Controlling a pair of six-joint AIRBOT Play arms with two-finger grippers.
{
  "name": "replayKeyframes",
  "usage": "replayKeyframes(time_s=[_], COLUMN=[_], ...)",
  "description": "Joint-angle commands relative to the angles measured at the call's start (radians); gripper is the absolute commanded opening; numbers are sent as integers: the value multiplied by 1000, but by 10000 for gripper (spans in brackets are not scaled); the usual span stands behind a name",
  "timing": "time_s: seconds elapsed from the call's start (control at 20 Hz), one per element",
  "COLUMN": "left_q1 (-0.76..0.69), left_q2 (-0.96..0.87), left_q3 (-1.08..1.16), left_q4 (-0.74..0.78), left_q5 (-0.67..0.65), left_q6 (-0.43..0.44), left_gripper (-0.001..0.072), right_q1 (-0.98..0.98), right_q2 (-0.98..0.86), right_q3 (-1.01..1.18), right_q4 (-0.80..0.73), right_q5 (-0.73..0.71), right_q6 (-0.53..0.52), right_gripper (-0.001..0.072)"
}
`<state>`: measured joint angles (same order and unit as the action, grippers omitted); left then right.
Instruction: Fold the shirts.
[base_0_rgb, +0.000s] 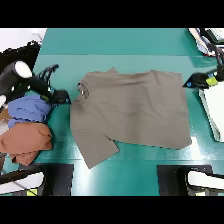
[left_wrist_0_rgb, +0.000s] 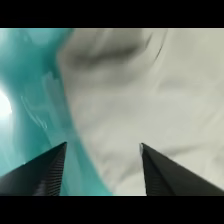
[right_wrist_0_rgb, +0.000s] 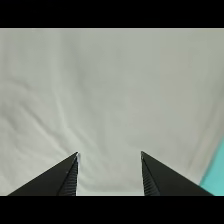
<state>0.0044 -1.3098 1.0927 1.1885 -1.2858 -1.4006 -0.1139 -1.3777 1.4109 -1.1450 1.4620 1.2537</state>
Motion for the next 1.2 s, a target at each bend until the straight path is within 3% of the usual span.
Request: replayKeyframes(time_s=[0.0, 0.15, 0.3, 0.4, 0.55, 0.6, 0.9, 1.15], left_q1=[3, 1, 2, 2, 2, 2, 2, 2], left_q2=[144, 177, 177, 176, 176, 177, 177, 177], left_q3=[-271, -401, -464, -477, -476, -476, -472, -472], left_q4=[-23, -103, -229, -231, -233, -239, -241, -242], left_q5=[21, 76, 130, 160, 180, 185, 190, 202], left_q6=[-24, -21, 49, 49, 53, 71, 100, 119], left_gripper=[560, 559, 533, 433, 84, 23, 22, 22], right_q1=[-64, -93, -123, -161, -259, -301, -528, -463], right_q2=[171, 262, 328, 366, 418, 429, 404, 307], right_q3=[-216, -309, -379, -431, -546, -586, -816, -912], right_q4=[1, 2, 0, 0, -10, -11, -146, -49], right_q5=[-56, -95, -94, -89, -78, -68, 0, -79], right_q6=[-8, -8, -8, -8, -8, -8, -7, -6], right_gripper=[443, 442, 442, 443, 443, 443, 443, 443])
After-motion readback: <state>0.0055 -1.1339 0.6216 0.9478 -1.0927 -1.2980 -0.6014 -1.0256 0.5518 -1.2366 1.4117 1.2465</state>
